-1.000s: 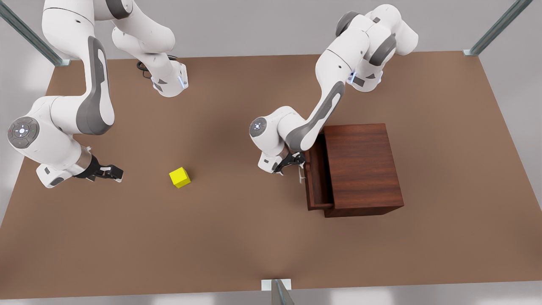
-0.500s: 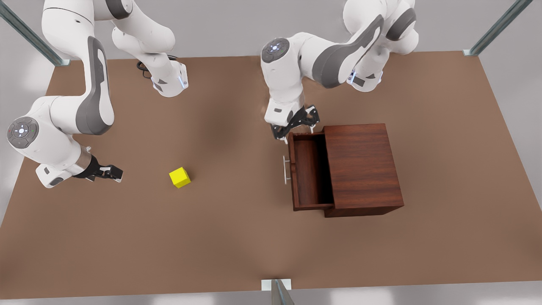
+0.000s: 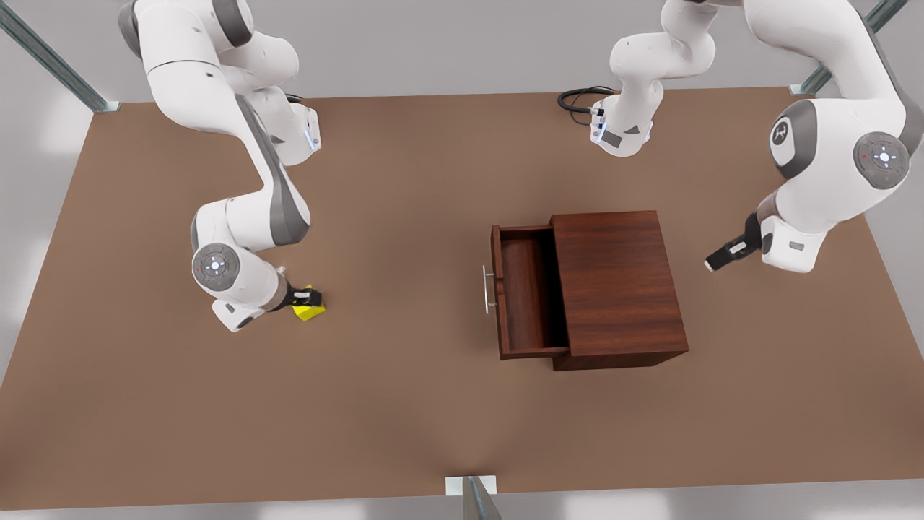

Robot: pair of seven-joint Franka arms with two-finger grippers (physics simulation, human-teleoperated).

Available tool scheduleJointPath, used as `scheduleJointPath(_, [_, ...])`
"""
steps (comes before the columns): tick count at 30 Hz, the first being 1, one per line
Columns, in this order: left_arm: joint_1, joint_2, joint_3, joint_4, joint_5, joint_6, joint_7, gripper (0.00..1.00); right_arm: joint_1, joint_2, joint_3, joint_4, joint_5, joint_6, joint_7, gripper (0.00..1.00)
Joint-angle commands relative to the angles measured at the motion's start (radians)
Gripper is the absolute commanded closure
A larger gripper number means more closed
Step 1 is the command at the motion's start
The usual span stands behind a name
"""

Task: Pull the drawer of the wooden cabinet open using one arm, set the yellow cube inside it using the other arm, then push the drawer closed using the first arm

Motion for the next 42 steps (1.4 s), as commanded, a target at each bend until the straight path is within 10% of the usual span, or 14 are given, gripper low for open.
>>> scheduleJointPath(1, [0.076, 0.004, 0.001, 0.018, -0.052, -0.034, 0.468, 0.0, 0.002, -0.012, 0.001, -0.061, 0.018, 0.153, 0.66, 0.0])
scheduleJointPath(15, [0.073, 0.005, -0.004, 0.007, -0.049, -0.03, 0.461, 0.0, -0.001, -0.031, -0.003, -0.398, 0.021, 0.646, 0.924, 0.0])
scheduleJointPath(42, [-0.056, 0.028, -0.014, 0.018, -0.014, -0.099, 0.419, 0.0, -0.026, 0.049, -0.003, -0.535, 0.006, 0.701, 1.004, 0.0])
